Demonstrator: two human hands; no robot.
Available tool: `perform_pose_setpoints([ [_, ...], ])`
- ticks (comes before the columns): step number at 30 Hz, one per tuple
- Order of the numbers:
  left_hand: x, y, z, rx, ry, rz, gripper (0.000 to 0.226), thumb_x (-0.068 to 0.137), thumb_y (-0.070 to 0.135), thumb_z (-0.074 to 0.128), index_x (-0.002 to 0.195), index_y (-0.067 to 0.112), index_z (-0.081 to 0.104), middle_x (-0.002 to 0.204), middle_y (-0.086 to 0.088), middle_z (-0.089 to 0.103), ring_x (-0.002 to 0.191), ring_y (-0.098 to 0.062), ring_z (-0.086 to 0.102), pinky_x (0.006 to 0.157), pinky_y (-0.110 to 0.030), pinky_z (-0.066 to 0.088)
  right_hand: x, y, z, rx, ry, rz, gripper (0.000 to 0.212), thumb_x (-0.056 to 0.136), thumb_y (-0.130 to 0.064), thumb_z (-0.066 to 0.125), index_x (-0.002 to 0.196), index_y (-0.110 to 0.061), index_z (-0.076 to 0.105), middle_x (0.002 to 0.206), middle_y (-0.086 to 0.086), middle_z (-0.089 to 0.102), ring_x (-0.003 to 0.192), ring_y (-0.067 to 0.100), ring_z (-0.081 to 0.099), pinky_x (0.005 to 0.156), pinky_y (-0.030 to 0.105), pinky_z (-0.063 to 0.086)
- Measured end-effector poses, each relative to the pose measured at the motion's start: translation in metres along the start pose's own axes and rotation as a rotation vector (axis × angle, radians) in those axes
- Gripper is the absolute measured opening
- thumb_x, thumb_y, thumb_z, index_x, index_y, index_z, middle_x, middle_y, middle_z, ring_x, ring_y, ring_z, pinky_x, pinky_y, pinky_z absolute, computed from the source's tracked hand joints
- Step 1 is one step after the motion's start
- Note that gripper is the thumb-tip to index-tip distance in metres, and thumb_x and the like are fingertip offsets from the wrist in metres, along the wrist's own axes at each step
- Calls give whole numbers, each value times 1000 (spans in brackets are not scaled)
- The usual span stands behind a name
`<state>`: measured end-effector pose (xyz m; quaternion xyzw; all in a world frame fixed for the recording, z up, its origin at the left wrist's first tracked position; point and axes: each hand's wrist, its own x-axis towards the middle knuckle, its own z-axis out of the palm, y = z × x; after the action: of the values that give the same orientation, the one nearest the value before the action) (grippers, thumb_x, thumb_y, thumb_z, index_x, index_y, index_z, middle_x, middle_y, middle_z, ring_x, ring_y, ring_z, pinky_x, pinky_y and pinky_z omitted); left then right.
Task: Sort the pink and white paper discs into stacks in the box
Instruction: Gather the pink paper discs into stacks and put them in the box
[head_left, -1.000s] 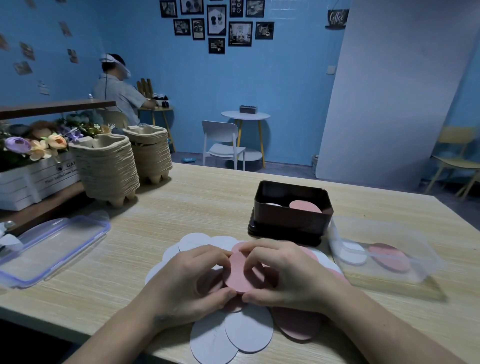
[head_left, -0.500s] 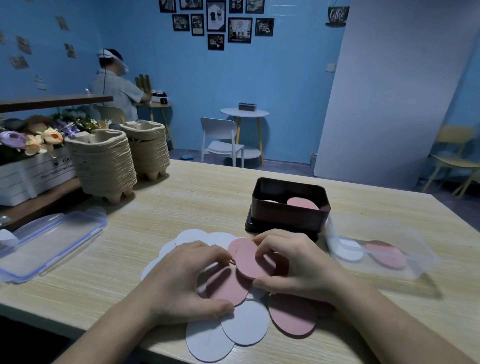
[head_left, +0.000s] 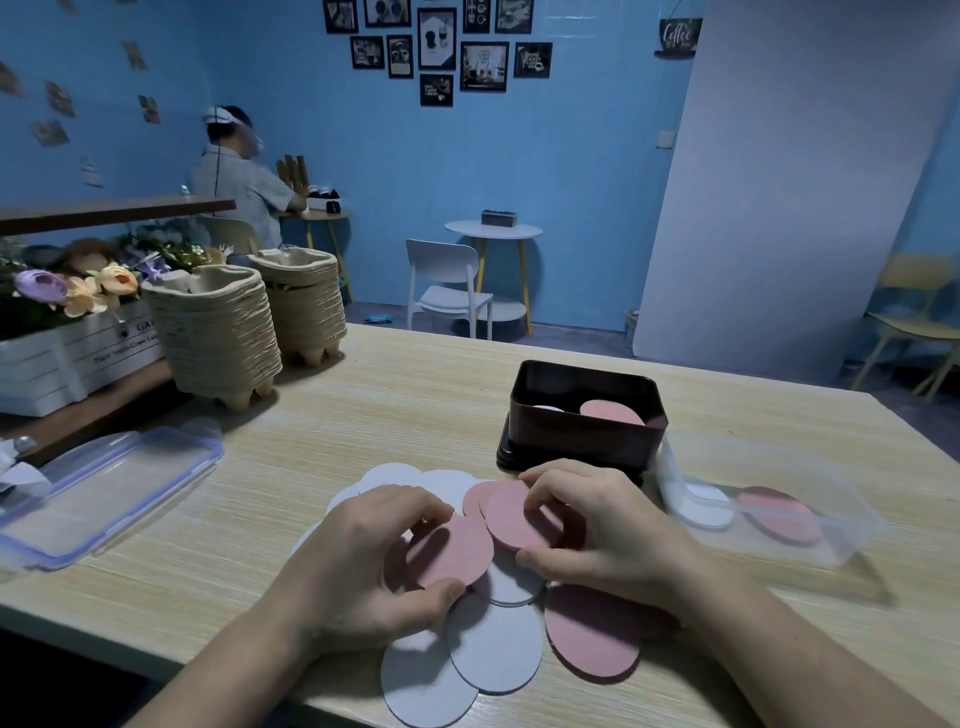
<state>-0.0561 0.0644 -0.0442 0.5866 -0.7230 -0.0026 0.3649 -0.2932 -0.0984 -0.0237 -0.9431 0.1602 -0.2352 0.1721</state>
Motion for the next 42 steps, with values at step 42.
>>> perform_pose_setpoints([
  [42, 5, -6, 4, -57, 27, 101, 47, 86, 54, 79, 113, 17, 69, 118, 13, 72, 115, -5, 68, 86, -32, 57, 5, -13, 25, 17, 29, -241, 37, 87, -54, 79, 97, -24, 61, 144, 4, 62, 122, 19, 68, 86, 38, 58],
])
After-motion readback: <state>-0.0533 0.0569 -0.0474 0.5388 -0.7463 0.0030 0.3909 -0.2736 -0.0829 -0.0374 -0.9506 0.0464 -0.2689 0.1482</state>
